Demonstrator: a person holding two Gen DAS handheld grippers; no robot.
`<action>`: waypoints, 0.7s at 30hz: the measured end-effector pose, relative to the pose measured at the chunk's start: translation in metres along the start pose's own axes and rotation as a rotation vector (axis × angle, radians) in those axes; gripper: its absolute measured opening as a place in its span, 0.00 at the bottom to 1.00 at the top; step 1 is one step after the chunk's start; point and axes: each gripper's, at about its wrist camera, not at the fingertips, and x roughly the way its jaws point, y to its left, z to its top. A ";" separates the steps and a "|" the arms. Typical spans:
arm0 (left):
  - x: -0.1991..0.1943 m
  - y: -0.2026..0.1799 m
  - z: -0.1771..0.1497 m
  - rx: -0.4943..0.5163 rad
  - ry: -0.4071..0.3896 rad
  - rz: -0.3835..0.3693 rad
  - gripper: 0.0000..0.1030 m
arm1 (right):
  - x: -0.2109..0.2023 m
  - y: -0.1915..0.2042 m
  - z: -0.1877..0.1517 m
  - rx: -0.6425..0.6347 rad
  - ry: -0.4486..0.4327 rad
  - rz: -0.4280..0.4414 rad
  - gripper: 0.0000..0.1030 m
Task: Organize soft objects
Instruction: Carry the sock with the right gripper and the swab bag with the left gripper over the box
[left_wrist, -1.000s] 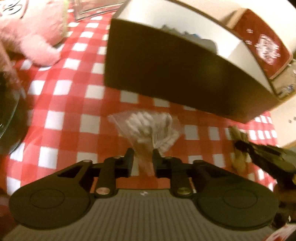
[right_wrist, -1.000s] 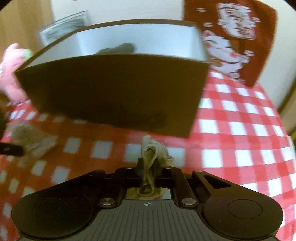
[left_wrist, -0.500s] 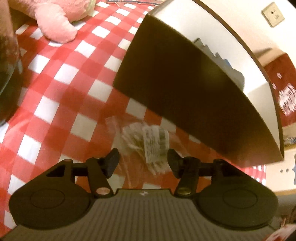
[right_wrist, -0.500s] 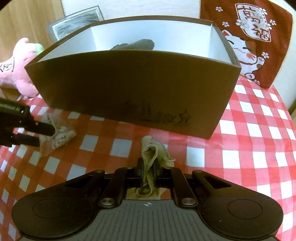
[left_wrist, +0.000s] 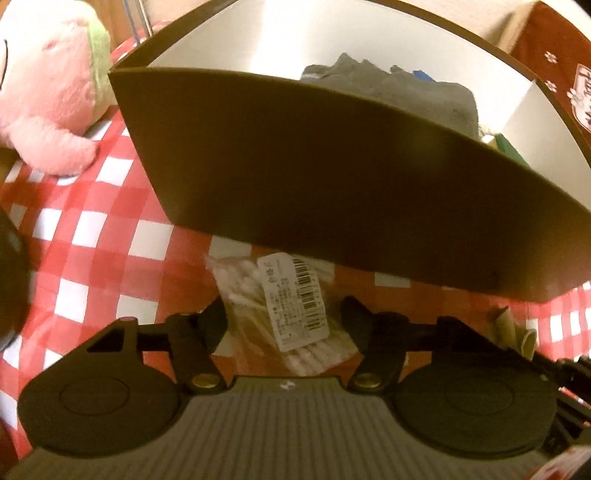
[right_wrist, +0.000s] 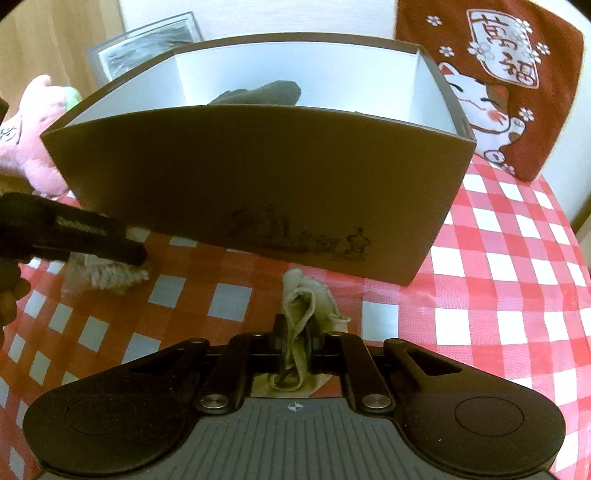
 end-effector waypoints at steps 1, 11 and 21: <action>0.000 0.003 0.000 -0.008 0.000 -0.011 0.54 | -0.001 0.000 0.000 -0.001 -0.001 0.004 0.09; -0.023 0.029 -0.016 0.010 0.022 -0.037 0.38 | -0.019 -0.003 0.000 -0.002 -0.028 0.061 0.05; -0.066 0.034 -0.026 0.074 -0.022 -0.030 0.37 | -0.047 0.004 0.005 -0.001 -0.070 0.103 0.05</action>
